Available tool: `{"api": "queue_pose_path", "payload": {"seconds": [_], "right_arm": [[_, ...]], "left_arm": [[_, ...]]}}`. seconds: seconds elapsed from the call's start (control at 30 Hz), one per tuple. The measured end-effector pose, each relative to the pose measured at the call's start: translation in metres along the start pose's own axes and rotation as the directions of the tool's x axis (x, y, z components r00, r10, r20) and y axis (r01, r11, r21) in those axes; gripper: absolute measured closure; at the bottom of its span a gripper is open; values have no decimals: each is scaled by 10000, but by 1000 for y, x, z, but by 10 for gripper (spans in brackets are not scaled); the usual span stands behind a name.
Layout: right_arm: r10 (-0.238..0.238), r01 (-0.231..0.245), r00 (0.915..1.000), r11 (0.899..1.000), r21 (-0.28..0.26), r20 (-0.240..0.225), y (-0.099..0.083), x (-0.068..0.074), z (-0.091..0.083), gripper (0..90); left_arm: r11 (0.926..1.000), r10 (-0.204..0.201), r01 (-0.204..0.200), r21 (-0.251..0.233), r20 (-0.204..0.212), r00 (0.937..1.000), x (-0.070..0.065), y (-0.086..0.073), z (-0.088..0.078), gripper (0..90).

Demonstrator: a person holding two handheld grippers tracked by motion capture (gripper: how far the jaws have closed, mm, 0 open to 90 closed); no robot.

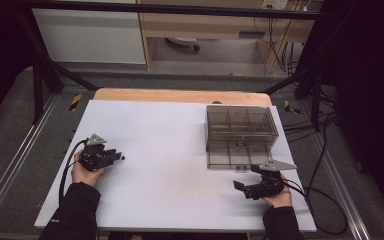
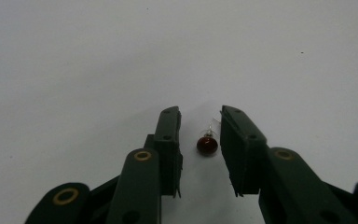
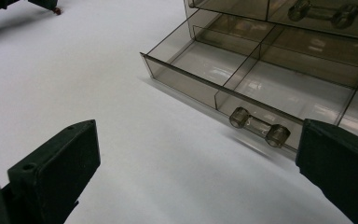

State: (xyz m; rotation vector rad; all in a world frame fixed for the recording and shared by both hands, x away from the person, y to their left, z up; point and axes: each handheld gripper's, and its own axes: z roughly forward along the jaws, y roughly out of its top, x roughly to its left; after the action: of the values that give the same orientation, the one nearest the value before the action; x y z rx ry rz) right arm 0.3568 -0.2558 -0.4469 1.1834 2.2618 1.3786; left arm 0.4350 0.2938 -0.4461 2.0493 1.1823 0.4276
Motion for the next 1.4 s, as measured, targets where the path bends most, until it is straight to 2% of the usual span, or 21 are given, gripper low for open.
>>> {"api": "queue_pose_path", "payload": {"seconds": [0.47,0.87,1.4], "right_arm": [[14,-14,10000,10000,-27,4,0,0,0,4],[6,-6,10000,10000,-49,-9,0,0,0,4],[33,-33,10000,10000,-2,-47,0,0,0,4]], "left_arm": [[9999,79,-80,95,44,10000,-3,0,3,777],[9996,228,-228,156,-31,9997,-4,0,3,791],[10000,-7,7,13,101,9999,-3,0,-1,798]]}}
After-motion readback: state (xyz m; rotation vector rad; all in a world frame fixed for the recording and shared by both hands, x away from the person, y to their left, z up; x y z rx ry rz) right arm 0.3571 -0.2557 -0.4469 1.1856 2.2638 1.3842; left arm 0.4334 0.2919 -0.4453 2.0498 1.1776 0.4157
